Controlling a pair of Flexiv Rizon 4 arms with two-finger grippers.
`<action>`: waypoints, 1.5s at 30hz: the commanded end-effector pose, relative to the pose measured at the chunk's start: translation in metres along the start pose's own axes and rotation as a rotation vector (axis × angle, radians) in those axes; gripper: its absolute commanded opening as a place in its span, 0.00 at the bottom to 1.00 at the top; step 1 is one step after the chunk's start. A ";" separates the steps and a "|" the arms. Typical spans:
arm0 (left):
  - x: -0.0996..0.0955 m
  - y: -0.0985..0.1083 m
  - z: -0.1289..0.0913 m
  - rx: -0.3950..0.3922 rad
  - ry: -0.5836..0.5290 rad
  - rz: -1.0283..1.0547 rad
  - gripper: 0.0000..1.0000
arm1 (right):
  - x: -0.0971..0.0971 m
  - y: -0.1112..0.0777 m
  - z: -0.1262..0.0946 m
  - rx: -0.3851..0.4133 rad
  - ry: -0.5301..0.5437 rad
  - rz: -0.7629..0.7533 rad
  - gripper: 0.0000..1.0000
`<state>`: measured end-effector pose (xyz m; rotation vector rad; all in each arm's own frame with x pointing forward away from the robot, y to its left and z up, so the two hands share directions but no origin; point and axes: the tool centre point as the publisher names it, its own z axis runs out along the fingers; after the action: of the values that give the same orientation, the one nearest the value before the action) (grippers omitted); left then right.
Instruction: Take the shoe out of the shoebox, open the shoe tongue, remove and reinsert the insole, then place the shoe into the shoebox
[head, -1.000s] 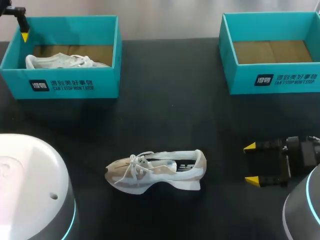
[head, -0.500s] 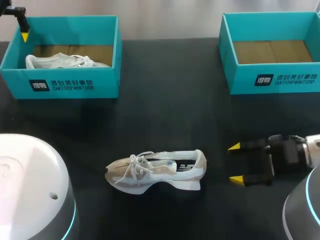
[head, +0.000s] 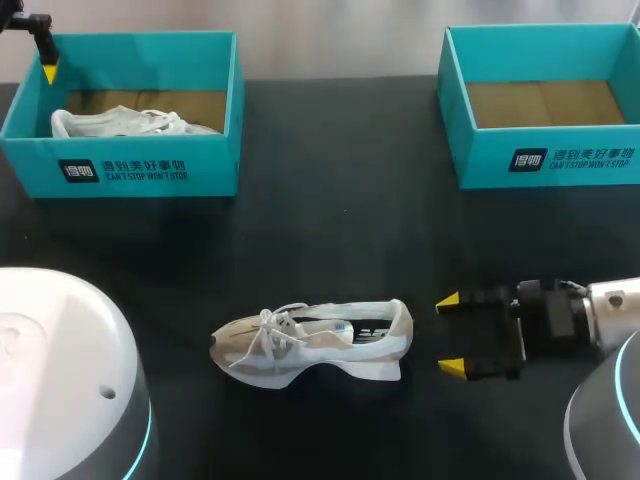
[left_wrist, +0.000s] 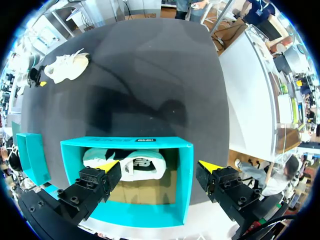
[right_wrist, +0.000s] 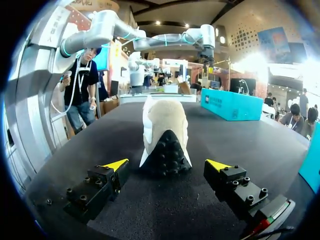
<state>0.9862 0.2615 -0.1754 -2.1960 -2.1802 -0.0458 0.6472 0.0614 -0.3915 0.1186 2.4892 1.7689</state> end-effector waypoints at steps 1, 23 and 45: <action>0.000 -0.002 0.000 -0.003 0.002 0.000 1.00 | 0.002 0.006 0.018 0.015 0.047 -0.001 1.00; 0.000 -0.002 0.000 -0.003 0.002 0.000 1.00 | 0.005 0.009 0.065 -0.003 0.040 0.044 1.00; 0.000 -0.002 0.000 -0.003 0.002 0.000 1.00 | 0.003 0.014 0.094 -0.051 0.042 0.030 1.00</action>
<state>0.9862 0.2615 -0.1755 -2.1960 -2.1803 -0.0457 0.6520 0.1467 -0.4054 0.1202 2.4801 1.8632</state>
